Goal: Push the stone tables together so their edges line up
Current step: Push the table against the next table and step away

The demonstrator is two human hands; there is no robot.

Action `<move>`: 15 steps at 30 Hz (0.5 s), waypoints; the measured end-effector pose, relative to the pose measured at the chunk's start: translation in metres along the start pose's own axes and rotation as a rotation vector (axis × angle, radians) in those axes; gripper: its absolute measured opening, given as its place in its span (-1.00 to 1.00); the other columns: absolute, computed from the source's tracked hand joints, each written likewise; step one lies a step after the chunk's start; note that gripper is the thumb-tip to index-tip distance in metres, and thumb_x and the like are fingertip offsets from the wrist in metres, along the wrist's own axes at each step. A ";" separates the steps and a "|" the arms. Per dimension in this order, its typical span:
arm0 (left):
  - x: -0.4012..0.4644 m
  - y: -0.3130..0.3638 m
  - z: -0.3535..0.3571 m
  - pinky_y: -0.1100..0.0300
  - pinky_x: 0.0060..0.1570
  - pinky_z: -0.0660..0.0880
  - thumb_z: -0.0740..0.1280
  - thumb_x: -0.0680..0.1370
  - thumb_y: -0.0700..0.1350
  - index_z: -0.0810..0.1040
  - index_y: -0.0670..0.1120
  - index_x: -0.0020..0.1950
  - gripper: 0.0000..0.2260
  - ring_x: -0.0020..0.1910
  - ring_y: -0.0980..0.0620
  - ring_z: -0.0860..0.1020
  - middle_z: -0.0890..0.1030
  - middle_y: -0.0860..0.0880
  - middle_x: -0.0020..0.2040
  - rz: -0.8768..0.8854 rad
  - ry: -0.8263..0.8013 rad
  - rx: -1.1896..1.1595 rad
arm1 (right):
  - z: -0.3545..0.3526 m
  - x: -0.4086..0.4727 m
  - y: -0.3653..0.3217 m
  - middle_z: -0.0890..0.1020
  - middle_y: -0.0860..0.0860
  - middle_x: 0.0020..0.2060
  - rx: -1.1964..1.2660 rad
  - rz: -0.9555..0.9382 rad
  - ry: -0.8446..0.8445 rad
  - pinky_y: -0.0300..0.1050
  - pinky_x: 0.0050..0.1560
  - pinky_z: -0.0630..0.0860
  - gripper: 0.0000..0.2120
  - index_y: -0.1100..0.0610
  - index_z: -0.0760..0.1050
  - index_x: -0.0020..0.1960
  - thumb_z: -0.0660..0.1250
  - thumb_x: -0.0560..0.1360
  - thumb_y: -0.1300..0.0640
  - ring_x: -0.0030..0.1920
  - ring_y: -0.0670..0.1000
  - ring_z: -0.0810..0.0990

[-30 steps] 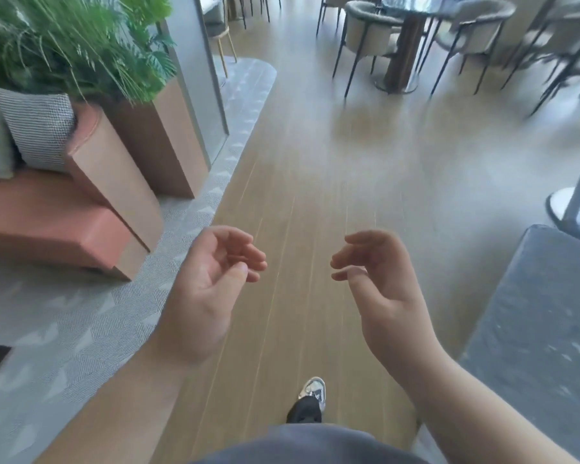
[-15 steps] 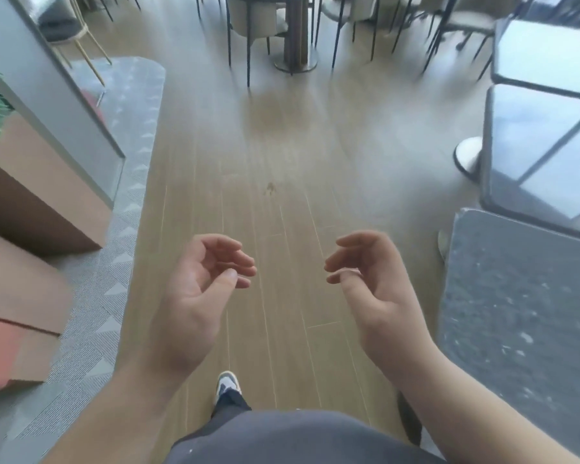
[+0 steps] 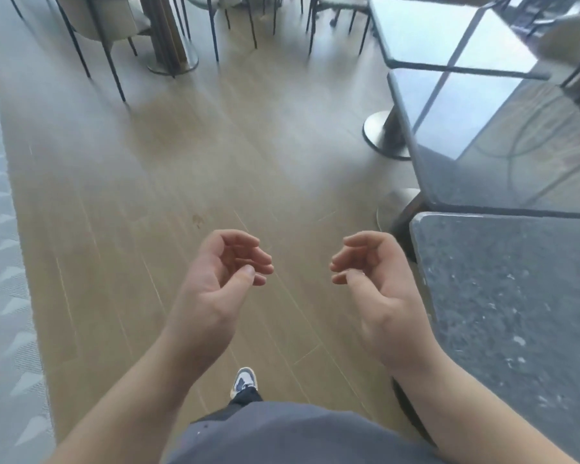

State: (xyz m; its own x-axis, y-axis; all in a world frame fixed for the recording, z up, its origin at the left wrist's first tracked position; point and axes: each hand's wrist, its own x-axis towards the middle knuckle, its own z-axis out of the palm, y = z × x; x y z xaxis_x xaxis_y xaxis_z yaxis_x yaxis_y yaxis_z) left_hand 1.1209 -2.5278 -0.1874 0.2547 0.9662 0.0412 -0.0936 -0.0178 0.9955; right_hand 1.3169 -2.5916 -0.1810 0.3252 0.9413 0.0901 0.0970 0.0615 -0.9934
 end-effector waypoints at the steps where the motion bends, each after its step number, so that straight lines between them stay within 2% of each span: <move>1: 0.021 0.003 -0.003 0.12 -0.02 0.60 0.20 0.53 -0.27 0.52 -0.08 0.11 -0.78 -0.06 -0.03 0.66 0.67 0.00 -0.10 0.001 -0.032 0.006 | 0.004 0.012 -0.001 0.61 0.01 -0.08 0.018 -0.003 0.044 0.01 0.07 0.59 -0.71 0.05 0.46 0.16 0.17 0.51 0.31 0.00 0.06 0.61; 4: 0.082 0.005 -0.006 0.12 -0.01 0.60 0.20 0.53 -0.27 0.52 -0.08 0.12 -0.77 -0.05 -0.01 0.66 0.67 0.02 -0.10 -0.027 -0.155 0.046 | 0.008 0.040 0.000 0.60 0.05 -0.08 0.026 0.019 0.183 0.04 0.09 0.58 -0.71 0.08 0.45 0.16 0.17 0.51 0.33 0.01 0.07 0.61; 7: 0.129 0.000 0.014 0.10 0.02 0.61 0.20 0.53 -0.26 0.52 -0.07 0.13 -0.77 -0.05 -0.02 0.67 0.67 0.02 -0.09 -0.055 -0.281 0.068 | -0.004 0.050 0.005 0.60 0.02 -0.09 0.032 0.063 0.313 -0.01 0.09 0.58 -0.70 0.10 0.45 0.17 0.17 0.49 0.34 0.00 0.07 0.60; 15: 0.203 -0.034 0.146 0.09 0.01 0.61 0.21 0.52 -0.25 0.50 -0.09 0.12 -0.78 -0.06 -0.03 0.67 0.67 -0.01 -0.08 -0.127 -0.712 0.093 | -0.075 0.078 0.029 0.60 -0.01 -0.08 0.000 0.120 0.635 0.09 0.09 0.58 -0.69 0.00 0.46 0.15 0.17 0.49 0.28 -0.02 0.05 0.59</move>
State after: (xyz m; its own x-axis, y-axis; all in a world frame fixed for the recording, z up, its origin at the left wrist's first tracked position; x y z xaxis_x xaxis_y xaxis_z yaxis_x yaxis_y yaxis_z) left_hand 1.3157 -2.3690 -0.2001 0.8256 0.5610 -0.0609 0.0523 0.0313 0.9981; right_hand 1.4154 -2.5416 -0.1973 0.8273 0.5617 0.0035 0.0258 -0.0318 -0.9992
